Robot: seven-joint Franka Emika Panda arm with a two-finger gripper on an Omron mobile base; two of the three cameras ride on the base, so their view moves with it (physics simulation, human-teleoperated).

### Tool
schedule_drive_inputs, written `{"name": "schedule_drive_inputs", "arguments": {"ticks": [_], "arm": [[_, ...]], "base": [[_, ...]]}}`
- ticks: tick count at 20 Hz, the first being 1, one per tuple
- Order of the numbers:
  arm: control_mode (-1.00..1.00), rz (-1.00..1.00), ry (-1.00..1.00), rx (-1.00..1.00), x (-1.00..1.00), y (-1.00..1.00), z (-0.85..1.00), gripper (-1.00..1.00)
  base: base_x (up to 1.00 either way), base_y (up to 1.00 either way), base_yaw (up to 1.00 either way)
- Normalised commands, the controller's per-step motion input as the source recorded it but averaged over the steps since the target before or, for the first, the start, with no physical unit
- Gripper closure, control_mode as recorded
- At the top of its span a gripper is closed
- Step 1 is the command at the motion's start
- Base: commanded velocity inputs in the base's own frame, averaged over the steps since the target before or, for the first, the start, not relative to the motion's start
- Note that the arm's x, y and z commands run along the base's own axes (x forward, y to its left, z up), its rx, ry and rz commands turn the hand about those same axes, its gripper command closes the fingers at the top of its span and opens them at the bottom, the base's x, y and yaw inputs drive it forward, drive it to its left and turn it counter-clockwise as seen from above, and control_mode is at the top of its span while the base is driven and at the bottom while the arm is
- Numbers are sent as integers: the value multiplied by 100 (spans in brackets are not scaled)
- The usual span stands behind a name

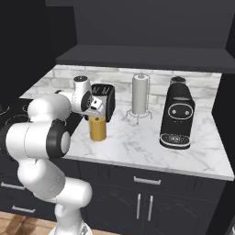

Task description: There is a tray on the dining counter. Grab the cup, mug, and pitcher and place them on the tray. The pitcher may be placed next to the tray if it cannot fit the tray.

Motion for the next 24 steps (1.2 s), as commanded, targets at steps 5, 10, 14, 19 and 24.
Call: {"name": "schedule_drive_inputs", "arguments": {"ticks": [5,10,14,19,24], "arm": [[-100,0,0,0,0,0,-9,-100],[-100,0,0,0,0,0,-1,-100],[-100,0,0,0,0,0,0,-100],[-100,0,0,0,0,0,0,-100],[-100,0,0,0,0,0,0,-100]], "base": [[0,0,0],[0,0,0],[0,0,0],[0,0,0],[0,0,0]]}}
